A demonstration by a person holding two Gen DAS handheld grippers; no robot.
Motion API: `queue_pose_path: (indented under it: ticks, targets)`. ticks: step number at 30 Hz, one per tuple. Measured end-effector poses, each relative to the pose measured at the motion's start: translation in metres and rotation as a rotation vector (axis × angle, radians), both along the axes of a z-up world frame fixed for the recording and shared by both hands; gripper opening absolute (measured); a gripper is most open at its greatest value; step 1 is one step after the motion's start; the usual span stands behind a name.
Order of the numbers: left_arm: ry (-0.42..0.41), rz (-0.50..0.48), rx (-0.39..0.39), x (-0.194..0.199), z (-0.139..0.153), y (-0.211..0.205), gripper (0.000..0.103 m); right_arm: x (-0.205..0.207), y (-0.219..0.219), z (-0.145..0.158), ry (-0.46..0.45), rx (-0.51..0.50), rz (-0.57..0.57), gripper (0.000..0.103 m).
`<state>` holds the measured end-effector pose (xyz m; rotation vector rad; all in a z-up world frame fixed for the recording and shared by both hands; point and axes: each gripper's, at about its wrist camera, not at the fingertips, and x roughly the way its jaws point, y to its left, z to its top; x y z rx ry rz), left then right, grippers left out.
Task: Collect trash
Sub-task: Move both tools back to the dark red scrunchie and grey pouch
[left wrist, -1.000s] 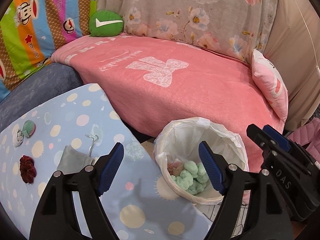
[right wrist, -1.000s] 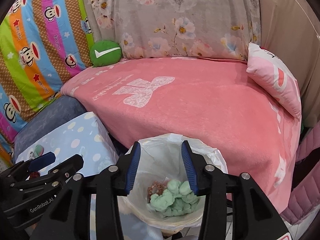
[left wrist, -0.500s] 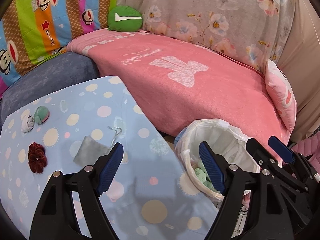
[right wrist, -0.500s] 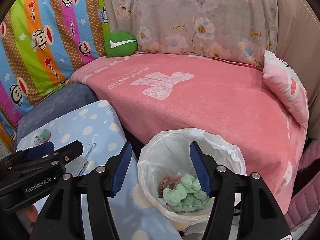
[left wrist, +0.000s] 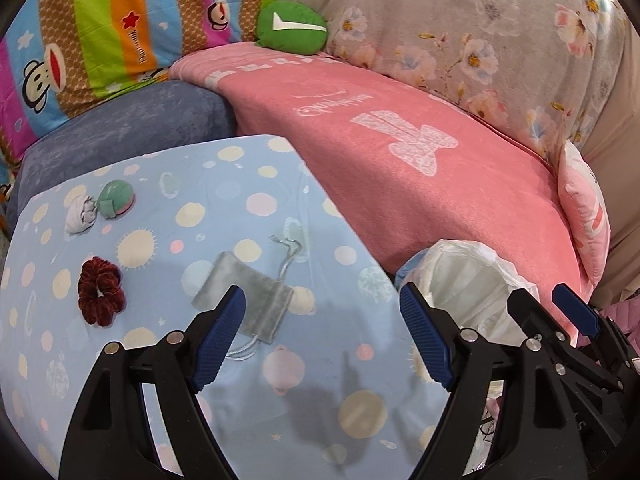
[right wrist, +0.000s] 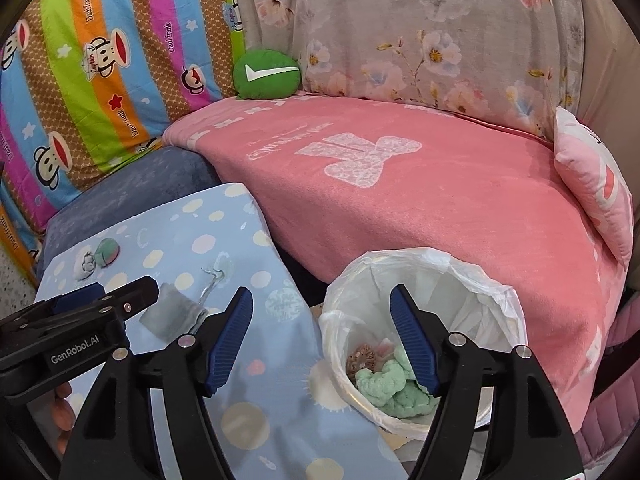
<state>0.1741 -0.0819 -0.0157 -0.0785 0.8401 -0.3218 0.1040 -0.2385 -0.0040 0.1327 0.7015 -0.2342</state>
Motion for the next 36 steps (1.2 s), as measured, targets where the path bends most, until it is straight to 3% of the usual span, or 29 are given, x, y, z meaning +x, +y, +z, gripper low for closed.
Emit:
queue_pose_path:
  ticks: [14, 30, 36]
  targets:
    - [0.038, 0.145, 0.011, 0.016, -0.028, 0.085, 0.081, 0.031, 0.069, -0.027, 0.062, 0.006, 0.11, 0.073]
    - [0.128, 0.373, 0.055, 0.048, -0.081, 0.208, 0.081, 0.076, 0.141, -0.092, 0.181, 0.046, 0.198, 0.073]
    - [0.186, 0.457, 0.025, 0.061, -0.103, 0.245, 0.081, 0.094, 0.154, -0.113, 0.212, 0.051, 0.209, 0.073]
